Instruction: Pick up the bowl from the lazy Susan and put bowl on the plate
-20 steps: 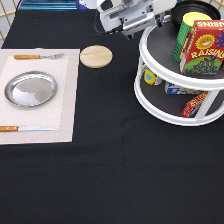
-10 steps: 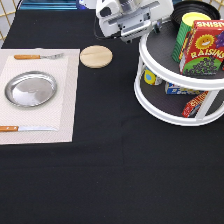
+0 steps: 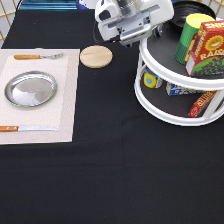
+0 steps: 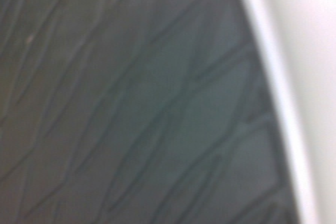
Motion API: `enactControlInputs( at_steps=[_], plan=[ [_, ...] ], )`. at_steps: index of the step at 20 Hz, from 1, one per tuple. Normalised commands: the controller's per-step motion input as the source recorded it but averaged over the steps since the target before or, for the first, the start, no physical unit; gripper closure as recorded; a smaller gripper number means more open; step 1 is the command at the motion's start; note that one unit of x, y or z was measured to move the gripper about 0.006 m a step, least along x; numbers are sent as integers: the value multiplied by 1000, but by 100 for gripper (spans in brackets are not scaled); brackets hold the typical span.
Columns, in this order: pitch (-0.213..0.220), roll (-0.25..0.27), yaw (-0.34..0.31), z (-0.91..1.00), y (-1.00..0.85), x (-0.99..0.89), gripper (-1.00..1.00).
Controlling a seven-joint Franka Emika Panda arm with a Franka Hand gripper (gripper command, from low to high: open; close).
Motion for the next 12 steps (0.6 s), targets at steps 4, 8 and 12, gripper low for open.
enactControlInputs(
  at_steps=[4,8,12],
  plan=[
    [87,-15,6,0,-42,980,-100],
    [75,-2,29,0,-38,905,-100],
    [65,0,63,34,-17,794,-100]
  ],
)
